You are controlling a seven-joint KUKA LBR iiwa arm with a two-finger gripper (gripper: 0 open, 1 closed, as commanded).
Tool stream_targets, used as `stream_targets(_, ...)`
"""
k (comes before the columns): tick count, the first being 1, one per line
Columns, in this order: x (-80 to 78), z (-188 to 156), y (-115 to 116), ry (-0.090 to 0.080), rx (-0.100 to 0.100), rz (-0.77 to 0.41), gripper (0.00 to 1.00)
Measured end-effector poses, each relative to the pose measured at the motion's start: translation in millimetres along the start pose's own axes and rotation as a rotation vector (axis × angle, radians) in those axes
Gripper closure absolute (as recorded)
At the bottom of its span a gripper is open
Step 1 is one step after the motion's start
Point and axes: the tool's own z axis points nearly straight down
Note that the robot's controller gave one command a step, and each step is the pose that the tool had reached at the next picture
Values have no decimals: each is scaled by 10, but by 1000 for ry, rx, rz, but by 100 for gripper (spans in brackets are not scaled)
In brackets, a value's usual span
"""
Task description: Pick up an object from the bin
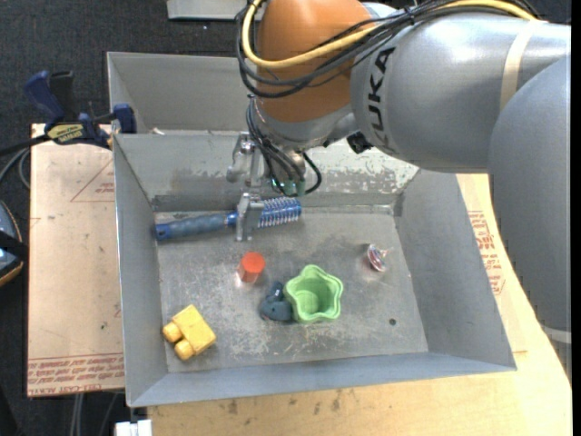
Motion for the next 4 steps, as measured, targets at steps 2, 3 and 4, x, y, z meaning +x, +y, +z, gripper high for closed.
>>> stream_targets(2, -204, 1347, -472, -11, -1, 90, 0)
stream_targets(3, -215, 1225, -620, -10, -2, 167, 0)
stream_targets(4, -219, 1505, -722, -15, -4, 202, 0)
